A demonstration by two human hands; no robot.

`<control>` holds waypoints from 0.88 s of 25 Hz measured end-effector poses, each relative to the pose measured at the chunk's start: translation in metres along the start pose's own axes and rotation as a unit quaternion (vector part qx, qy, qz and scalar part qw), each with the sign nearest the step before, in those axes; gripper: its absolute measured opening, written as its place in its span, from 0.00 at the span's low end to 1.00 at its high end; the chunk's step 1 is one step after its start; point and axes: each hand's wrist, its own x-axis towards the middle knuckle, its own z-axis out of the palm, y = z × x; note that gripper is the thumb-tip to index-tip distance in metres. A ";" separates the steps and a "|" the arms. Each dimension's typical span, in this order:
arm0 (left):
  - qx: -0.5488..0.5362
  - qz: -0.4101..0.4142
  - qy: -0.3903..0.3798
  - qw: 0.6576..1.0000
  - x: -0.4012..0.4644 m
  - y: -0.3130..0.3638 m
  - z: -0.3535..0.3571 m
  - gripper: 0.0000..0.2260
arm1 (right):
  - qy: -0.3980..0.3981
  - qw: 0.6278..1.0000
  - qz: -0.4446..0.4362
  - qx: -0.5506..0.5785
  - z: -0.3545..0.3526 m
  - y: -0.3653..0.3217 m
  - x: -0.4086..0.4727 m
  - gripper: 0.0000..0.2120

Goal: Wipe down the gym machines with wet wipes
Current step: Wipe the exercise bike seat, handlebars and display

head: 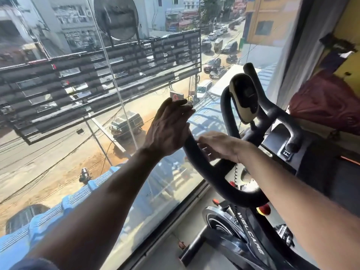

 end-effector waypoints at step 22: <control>-0.004 -0.040 0.015 0.999 -0.004 0.012 0.006 0.18 | 0.214 0.635 -0.165 0.724 0.143 0.106 -0.031 0.13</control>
